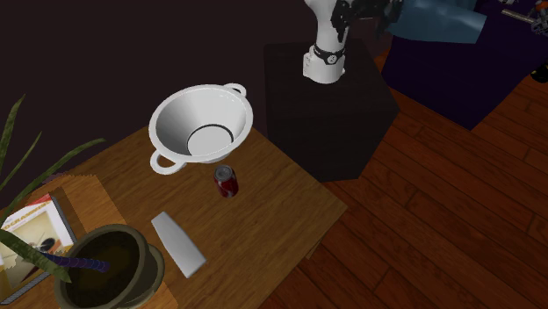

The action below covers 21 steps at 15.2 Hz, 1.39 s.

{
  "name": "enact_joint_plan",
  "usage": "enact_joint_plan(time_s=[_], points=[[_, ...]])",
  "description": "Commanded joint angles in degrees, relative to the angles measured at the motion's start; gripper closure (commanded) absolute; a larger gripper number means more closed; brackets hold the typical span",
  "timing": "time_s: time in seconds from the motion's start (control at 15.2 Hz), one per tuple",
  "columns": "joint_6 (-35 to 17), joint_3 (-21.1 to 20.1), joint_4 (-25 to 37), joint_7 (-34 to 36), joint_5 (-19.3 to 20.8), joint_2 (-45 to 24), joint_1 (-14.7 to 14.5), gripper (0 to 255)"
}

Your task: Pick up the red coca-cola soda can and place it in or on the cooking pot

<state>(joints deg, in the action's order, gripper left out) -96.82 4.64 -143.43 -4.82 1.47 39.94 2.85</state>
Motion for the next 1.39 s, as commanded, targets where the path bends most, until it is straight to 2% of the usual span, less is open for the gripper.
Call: enact_joint_plan(time_s=[0.0,0.4,0.73,1.06,1.32], points=[[-2.8,1.9,-0.3,-2.4,1.5,-2.1,0.8,0],[-12.3,7.7,-0.2,-9.2,4.7,-10.4,2.9,0],[-19.9,12.4,2.1,-15.2,5.6,-19.3,3.9,0],[-26.6,16.7,6.3,-21.9,3.9,-29.4,4.5,0],[-30.9,19.3,11.1,-28.1,0.4,-38.1,5.2,0]])
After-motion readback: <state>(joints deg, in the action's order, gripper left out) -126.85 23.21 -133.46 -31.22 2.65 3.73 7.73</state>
